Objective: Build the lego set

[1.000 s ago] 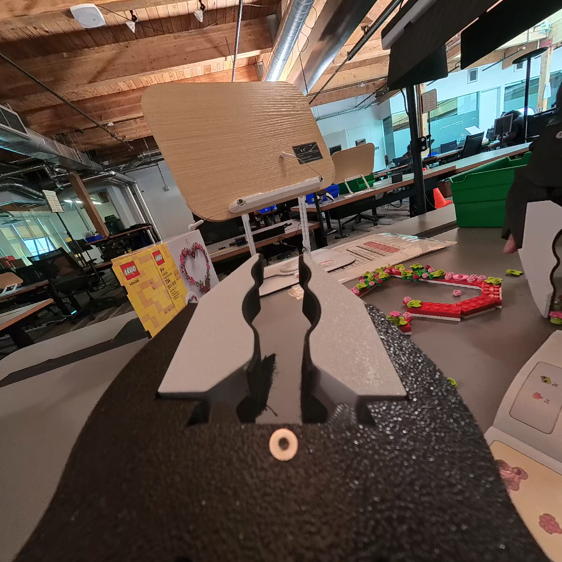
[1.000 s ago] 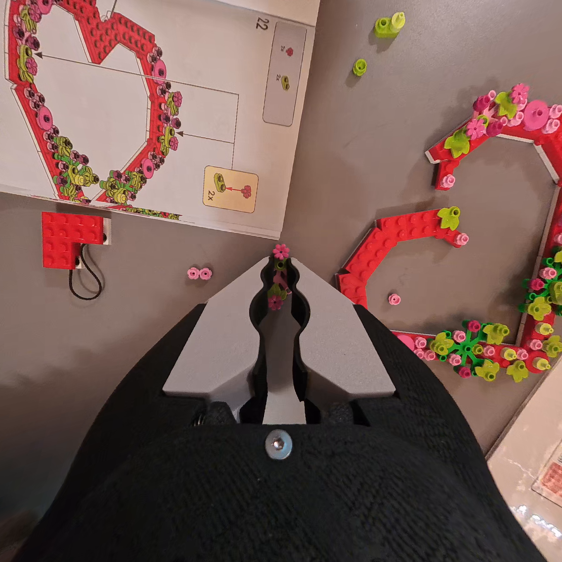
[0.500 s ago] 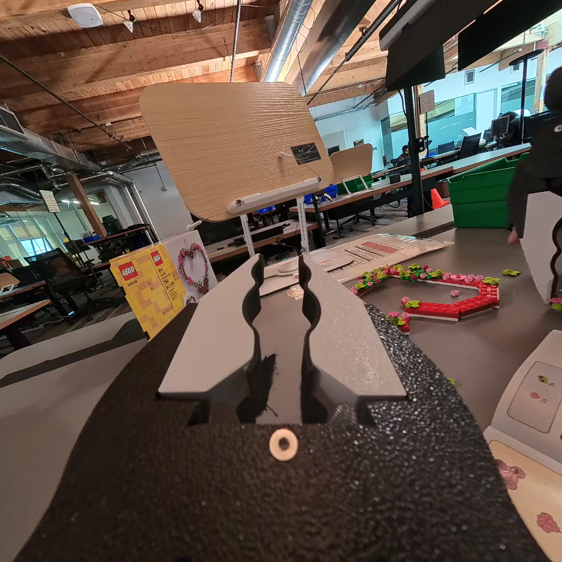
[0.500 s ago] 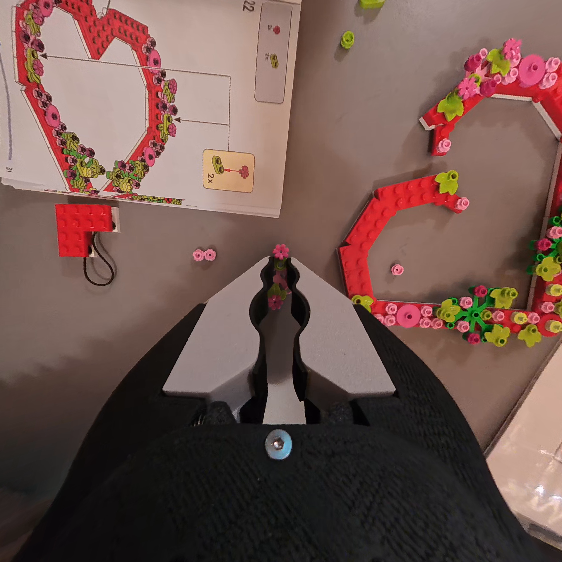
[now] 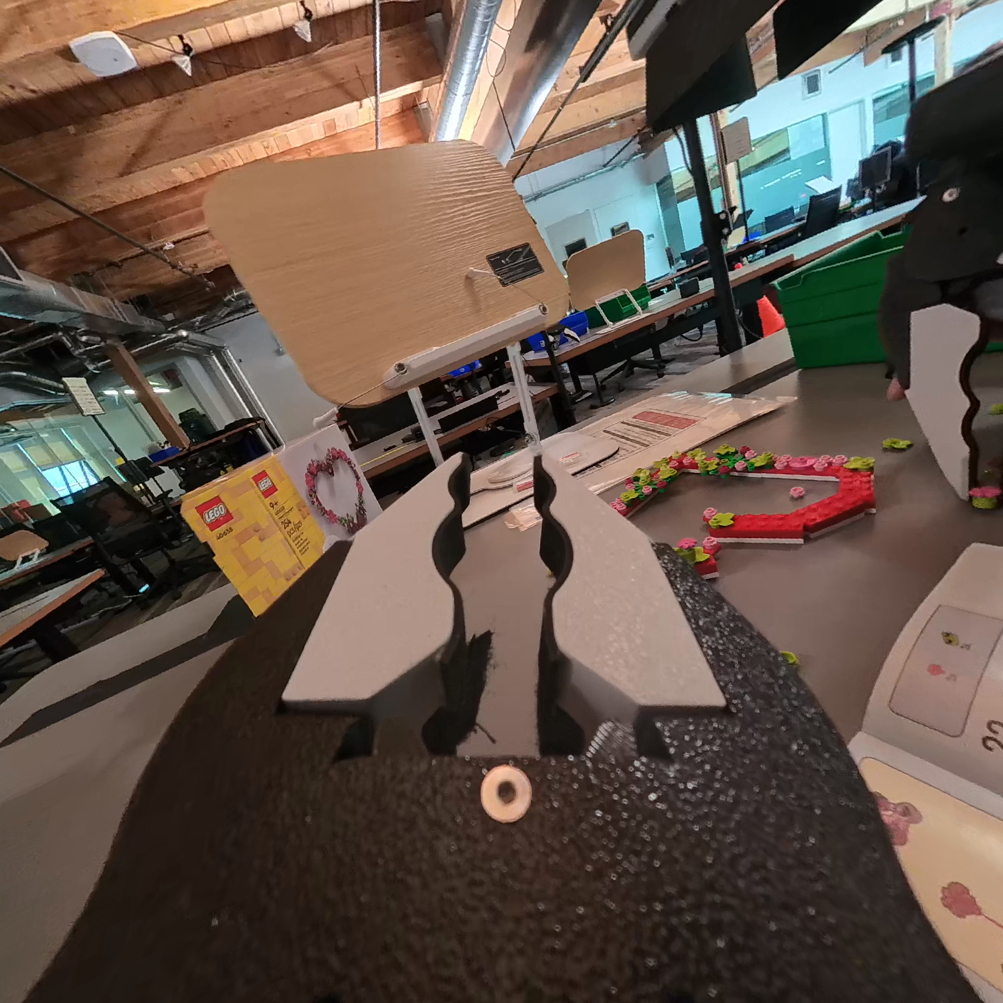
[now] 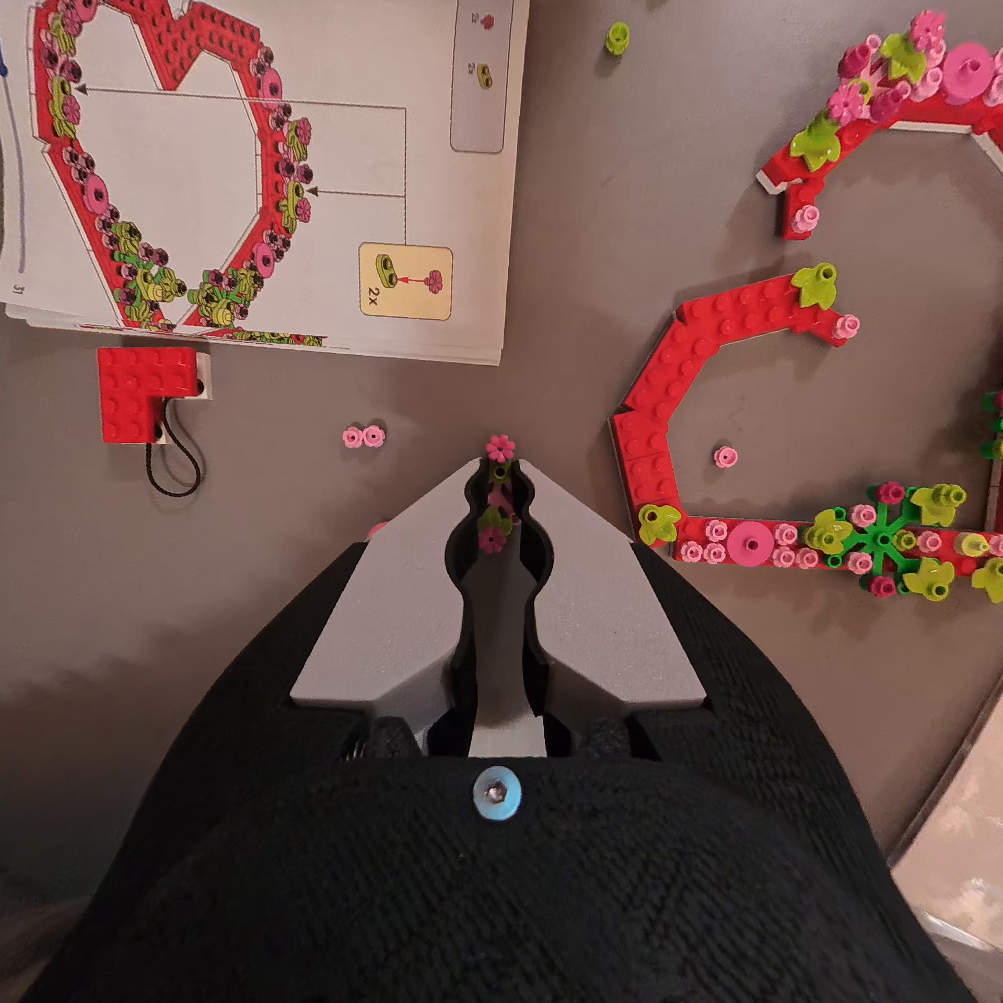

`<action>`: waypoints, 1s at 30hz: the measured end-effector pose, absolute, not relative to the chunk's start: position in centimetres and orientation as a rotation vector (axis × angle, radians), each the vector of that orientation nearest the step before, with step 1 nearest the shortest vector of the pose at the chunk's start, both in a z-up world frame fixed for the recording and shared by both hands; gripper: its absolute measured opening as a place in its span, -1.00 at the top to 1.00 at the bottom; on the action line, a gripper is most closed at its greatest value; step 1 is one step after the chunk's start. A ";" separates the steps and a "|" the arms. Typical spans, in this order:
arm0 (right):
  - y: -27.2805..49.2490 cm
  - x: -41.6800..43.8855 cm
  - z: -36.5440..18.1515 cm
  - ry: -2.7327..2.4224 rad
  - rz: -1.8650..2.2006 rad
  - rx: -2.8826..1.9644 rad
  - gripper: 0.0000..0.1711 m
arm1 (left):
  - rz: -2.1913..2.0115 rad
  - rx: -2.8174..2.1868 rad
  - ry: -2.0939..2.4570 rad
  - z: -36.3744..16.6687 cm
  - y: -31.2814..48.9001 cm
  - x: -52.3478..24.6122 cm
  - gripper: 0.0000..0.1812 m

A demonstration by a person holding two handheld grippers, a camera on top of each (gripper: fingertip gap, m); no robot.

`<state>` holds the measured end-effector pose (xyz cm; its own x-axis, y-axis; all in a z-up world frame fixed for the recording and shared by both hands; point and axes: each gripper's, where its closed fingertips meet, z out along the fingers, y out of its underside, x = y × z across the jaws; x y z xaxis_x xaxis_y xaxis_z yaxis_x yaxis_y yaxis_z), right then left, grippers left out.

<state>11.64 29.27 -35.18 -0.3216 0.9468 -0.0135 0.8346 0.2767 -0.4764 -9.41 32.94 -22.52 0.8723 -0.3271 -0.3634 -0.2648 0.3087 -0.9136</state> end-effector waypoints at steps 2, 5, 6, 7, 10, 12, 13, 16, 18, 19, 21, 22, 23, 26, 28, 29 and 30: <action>29.1 11.5 -35.1 -2.262 0.647 -1.648 0.87 | -0.028 -1.272 0.574 -22.7 32.9 -9.0 0.76; 29.4 11.6 -35.1 -2.238 0.668 -1.661 0.81 | -0.007 -1.268 0.607 -22.9 32.8 -8.5 0.76; 29.5 11.7 -35.1 -2.238 0.663 -1.664 0.81 | -0.002 -1.268 0.614 -22.9 32.8 -8.5 0.76; 29.6 11.8 -35.1 -2.239 0.658 -1.667 0.81 | 0.000 -1.268 0.618 -23.0 32.7 -8.4 0.77; 29.5 11.9 -35.0 -2.240 0.674 -1.664 0.83 | 0.000 -1.270 0.619 -23.0 32.8 -8.4 0.76; 29.4 11.8 -35.1 -2.244 0.680 -1.659 0.85 | 0.002 -1.271 0.617 -23.0 32.8 -8.5 0.76; 29.3 11.8 -35.1 -2.247 0.680 -1.656 0.86 | 0.002 -1.273 0.615 -23.0 32.8 -8.5 0.76; 29.2 11.7 -35.1 -2.256 0.674 -1.647 0.92 | -0.001 -1.273 0.610 -23.0 32.8 -8.6 0.76; 29.1 11.7 -35.1 -2.256 0.680 -1.648 0.92 | -0.002 -1.274 0.610 -23.0 32.8 -8.6 0.77; 29.1 11.7 -35.1 -2.255 0.685 -1.652 0.92 | -0.003 -1.275 0.611 -23.0 32.8 -8.6 0.76; 28.9 11.6 -35.1 -2.253 0.705 -1.663 0.92 | -0.004 -1.275 0.615 -23.0 32.8 -8.5 0.77; 28.9 11.6 -35.1 -2.252 0.712 -1.665 0.92 | -0.004 -1.275 0.617 -23.0 32.8 -8.5 0.77; 28.8 11.6 -35.1 -2.251 0.714 -1.665 0.93 | -0.004 -1.276 0.618 -23.1 32.8 -8.5 0.76; 28.8 11.6 -35.1 -2.250 0.714 -1.666 0.93 | -0.005 -1.277 0.618 -23.1 32.8 -8.5 0.77; 28.8 11.5 -35.1 -2.247 0.718 -1.668 0.93 | -0.005 -1.277 0.618 -23.1 32.8 -8.5 0.77; 28.9 11.5 -35.1 -2.246 0.712 -1.663 0.93 | -0.005 -1.278 0.617 -23.1 32.8 -8.5 0.77; 29.0 11.5 -35.1 -2.244 0.697 -1.655 0.93 | -0.005 -1.277 0.617 -23.1 32.8 -8.5 0.77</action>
<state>11.45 29.02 -35.06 -0.3131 0.9473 -0.0681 0.8190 0.2330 -0.5244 -8.55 32.76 -23.05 0.8394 -0.3358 -0.4274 -0.3288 0.3124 -0.8912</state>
